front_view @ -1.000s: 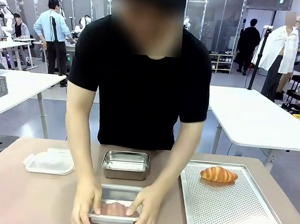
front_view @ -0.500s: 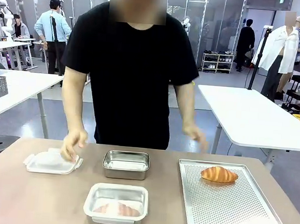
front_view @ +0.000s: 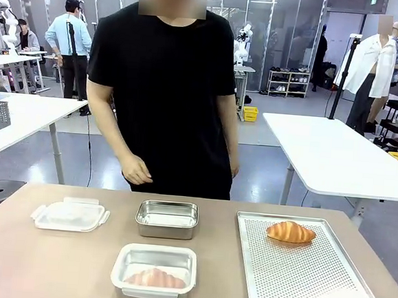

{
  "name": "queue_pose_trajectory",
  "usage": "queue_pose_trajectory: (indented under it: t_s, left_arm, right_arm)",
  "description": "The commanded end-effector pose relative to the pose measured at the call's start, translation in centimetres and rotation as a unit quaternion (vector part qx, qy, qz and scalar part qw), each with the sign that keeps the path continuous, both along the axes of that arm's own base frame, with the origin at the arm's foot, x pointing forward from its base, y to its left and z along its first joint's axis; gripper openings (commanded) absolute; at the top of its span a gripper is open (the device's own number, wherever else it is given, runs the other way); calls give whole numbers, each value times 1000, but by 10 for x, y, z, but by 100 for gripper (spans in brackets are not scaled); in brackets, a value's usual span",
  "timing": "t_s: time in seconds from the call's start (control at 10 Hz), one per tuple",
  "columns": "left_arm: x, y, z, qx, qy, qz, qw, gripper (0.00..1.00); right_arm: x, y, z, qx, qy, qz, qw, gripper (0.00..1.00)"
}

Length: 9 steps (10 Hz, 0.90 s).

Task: Place the bread into the airtight container.
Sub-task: Pick up a Butter Roll and place it into an empty Airtight Container.

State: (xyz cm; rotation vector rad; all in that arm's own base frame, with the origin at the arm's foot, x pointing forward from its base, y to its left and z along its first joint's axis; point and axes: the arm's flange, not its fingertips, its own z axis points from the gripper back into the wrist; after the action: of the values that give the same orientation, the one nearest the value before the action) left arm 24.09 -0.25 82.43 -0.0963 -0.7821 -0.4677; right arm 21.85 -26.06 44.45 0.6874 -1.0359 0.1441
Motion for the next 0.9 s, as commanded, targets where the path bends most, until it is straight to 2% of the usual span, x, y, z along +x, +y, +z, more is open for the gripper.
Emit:
queue_pose_trajectory:
  t_s: [0.0,0.1,0.2,0.5,0.6,0.7,0.8]
  left_arm:
    - [0,0,3,1,5,-1,1000,100]
    - [0,0,3,1,5,-1,1000,100]
    - [0,0,3,1,5,-1,1000,100]
    - [0,0,3,1,5,-1,1000,100]
    - [0,0,3,1,5,-1,1000,100]
    - [0,0,3,1,5,-1,1000,100]
    - [0,0,3,1,5,-1,1000,100]
  right_arm:
    - [14,-5,32,-77,-4,23,997,99]
    - [27,14,46,-141,-8,65,988,99]
    - [46,37,61,-219,-14,97,971,99]
    - [105,99,87,-347,-15,170,922,99]
    - [123,121,87,-382,-10,193,904,99]
    - [141,143,84,-430,-13,212,877,99]
    - [157,167,80,-442,-6,241,864,99]
